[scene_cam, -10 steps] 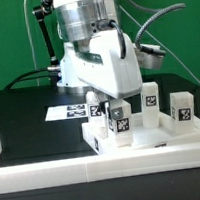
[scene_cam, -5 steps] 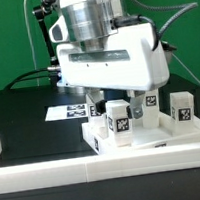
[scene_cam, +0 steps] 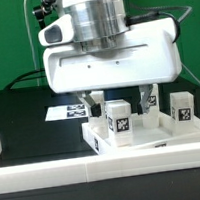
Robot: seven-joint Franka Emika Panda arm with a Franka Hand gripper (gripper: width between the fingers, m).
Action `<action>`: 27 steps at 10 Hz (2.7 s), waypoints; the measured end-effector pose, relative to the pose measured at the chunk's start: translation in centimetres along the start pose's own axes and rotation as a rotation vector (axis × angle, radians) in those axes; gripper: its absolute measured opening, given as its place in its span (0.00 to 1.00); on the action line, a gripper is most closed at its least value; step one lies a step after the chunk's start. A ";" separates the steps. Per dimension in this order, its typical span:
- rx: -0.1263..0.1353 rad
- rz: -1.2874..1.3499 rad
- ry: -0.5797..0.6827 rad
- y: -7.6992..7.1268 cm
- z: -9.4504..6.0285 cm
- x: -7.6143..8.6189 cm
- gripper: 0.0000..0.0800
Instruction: Assemble square table
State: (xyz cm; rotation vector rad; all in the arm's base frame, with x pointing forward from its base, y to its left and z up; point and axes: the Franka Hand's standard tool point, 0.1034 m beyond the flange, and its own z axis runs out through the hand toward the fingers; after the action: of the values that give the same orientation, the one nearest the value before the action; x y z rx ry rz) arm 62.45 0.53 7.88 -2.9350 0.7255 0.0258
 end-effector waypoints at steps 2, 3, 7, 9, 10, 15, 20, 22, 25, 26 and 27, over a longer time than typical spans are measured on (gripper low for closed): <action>-0.011 -0.168 0.001 -0.1 0.0 -0.1 0.81; -0.018 -0.240 0.002 -0.2 0.0 -0.2 0.81; -0.057 -0.546 0.002 0.0 0.0 -0.1 0.81; -0.057 -0.548 0.002 0.0 0.0 -0.1 0.61; -0.057 -0.548 0.002 0.0 0.0 -0.1 0.61; -0.053 -0.425 0.005 0.3 0.0 0.0 0.36; -0.003 0.176 0.007 0.7 0.1 0.3 0.36; -0.006 0.388 0.005 0.6 0.1 0.2 0.36; -0.011 0.680 -0.003 0.5 0.2 0.0 0.36; -0.011 0.735 -0.003 0.5 0.2 0.0 0.36; -0.007 0.771 -0.003 0.4 0.3 0.0 0.36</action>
Offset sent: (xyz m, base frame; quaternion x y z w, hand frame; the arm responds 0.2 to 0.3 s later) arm -0.0018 0.0036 0.0029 -0.0163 0.0039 -0.1552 0.9877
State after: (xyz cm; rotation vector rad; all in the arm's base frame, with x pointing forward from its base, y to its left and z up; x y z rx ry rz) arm 62.25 0.19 7.58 -2.4624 1.7870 0.0988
